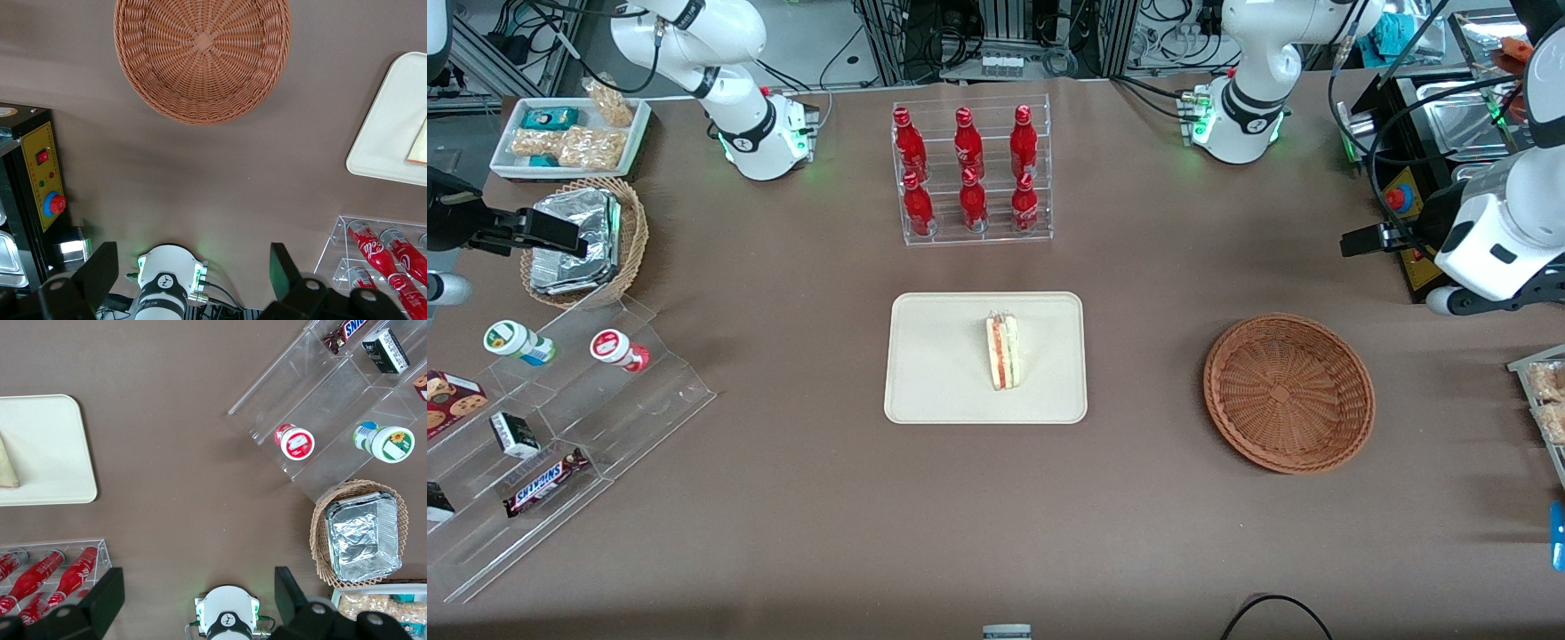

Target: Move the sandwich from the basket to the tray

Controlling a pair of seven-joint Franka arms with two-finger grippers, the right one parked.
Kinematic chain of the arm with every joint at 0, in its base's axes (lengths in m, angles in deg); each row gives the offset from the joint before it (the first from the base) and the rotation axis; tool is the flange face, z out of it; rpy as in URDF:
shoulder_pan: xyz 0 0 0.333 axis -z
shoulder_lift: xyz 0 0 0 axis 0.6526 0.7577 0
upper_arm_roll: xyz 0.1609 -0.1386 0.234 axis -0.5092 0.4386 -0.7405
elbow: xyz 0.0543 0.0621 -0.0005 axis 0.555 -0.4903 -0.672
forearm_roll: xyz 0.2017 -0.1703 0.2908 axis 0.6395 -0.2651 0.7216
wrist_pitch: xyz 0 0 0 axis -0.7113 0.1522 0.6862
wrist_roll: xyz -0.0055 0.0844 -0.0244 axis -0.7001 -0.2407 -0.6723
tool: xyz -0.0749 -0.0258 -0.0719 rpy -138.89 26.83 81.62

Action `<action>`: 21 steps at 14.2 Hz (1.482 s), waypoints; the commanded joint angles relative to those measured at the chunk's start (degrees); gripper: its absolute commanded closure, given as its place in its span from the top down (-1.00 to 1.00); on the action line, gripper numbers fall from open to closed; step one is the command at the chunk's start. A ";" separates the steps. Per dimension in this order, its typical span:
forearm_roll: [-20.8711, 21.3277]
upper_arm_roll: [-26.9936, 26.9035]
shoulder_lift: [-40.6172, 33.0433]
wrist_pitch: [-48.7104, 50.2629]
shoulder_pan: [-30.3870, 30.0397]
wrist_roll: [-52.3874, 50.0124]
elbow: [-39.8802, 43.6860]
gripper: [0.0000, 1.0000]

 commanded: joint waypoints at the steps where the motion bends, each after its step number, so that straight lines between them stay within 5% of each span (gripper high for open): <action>1: 0.89 1.14 -0.20 0.38 0.11 -0.75 1.07 1.00; 6: 1.06 4.21 -1.95 0.56 -2.42 -0.66 1.60 1.00; 9: 1.24 19.47 -5.28 0.91 -17.00 -0.75 -1.90 1.00; 21: 3.00 17.85 -10.31 2.40 -12.90 -2.16 -5.61 1.00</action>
